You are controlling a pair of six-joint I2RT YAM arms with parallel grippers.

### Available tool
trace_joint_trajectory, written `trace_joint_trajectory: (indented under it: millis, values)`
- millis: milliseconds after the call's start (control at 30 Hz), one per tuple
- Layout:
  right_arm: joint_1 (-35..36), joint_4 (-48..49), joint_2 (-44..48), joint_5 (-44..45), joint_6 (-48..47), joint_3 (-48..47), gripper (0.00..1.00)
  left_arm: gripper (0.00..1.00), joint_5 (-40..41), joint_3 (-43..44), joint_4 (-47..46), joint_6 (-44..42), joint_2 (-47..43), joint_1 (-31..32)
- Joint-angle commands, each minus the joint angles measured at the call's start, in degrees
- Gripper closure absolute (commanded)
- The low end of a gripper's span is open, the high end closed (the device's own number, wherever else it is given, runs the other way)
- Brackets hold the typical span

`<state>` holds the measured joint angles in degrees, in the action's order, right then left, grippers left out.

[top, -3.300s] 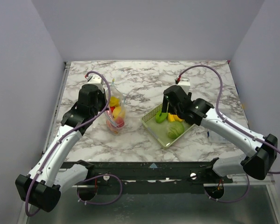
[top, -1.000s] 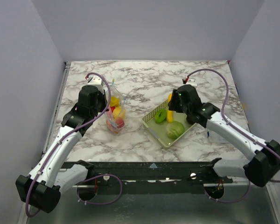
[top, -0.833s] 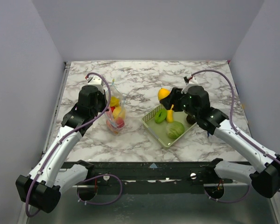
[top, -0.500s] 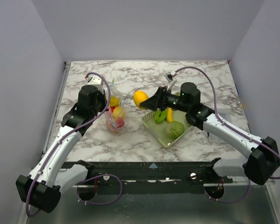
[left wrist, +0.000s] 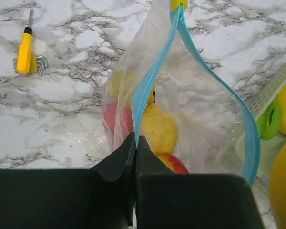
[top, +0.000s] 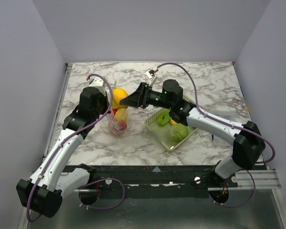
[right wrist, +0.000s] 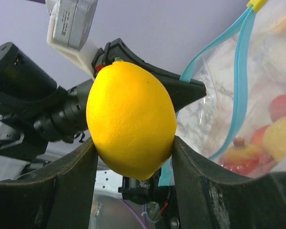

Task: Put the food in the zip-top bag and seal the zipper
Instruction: Place the fake fruit in the zipper food storage bag, then pick up the fake fruit from the bin.

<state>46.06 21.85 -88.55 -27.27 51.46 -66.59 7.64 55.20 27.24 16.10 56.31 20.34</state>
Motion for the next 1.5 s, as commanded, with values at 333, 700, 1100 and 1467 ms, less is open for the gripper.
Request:
trace_joint_trajectory:
  millis: [333, 700, 1100, 1467]
  values:
    - [4.99, -17.98, -8.23, 19.36, 0.73, -11.72, 0.22, 1.00, -1.57, -0.36, -0.79, 0.29, -0.94, -0.56]
    - [4.94, -21.39, -5.04, 21.89, -3.74, -12.05, 0.20, 1.00, -1.92, -0.36, -0.90, 0.43, -0.86, -0.65]
    - [4.40, -34.15, 8.73, 41.09, -12.67, -2.37, 0.25, 1.00, -2.19, -0.28, -0.89, 0.60, -0.76, -0.74]
    - [0.41, -56.49, 19.60, 68.82, -11.86, 4.37, 0.29, 1.00, -2.67, -0.27, -0.89, 0.86, -0.69, -0.79]
